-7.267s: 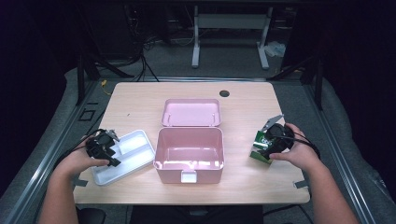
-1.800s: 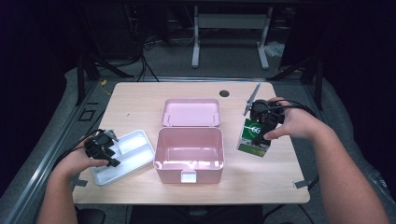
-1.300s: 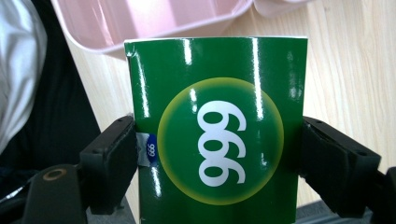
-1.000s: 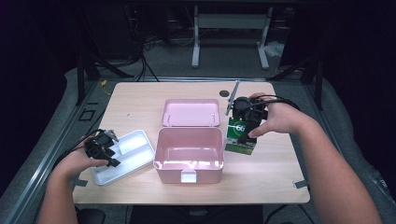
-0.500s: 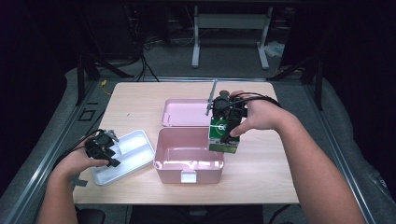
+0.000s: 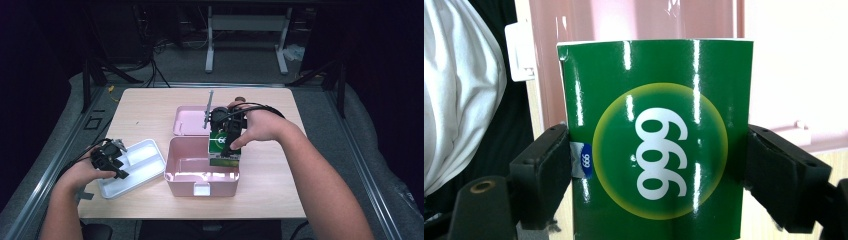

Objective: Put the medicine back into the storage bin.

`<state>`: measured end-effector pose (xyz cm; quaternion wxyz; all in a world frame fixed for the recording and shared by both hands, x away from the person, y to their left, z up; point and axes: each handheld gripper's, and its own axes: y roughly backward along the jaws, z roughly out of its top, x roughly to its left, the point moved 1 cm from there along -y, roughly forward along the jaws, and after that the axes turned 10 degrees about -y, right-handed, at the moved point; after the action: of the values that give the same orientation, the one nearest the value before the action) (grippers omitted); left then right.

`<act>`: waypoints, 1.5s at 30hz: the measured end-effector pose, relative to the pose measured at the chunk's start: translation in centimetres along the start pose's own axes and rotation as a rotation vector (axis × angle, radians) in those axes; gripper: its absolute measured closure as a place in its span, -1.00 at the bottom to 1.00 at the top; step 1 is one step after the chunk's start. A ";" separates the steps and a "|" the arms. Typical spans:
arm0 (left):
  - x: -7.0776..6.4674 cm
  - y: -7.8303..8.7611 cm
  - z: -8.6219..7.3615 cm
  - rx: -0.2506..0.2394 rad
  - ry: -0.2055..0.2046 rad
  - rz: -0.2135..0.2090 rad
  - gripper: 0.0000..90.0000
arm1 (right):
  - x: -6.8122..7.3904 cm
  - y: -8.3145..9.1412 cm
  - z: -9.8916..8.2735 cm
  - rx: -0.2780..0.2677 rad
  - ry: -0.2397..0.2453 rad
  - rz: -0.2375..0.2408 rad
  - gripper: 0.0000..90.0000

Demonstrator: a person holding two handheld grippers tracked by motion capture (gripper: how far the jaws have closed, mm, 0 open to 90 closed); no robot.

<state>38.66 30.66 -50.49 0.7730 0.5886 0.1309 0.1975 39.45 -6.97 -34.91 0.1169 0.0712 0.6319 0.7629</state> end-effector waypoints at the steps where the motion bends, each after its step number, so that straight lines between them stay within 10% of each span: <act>1: 0.0 0.0 0.0 0.000 0.001 0.000 0.03 | 0.1 -0.1 0.1 0.003 0.003 -0.002 -0.61; 45: 0.1 0.0 -0.2 0.002 0.005 -0.001 0.03 | 0.1 -8.6 -0.4 0.044 0.000 0.005 -0.62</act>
<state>38.66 30.83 -50.56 0.7721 0.5888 0.1336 0.1984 40.04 -5.78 -43.46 0.1131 0.0753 0.6483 0.7491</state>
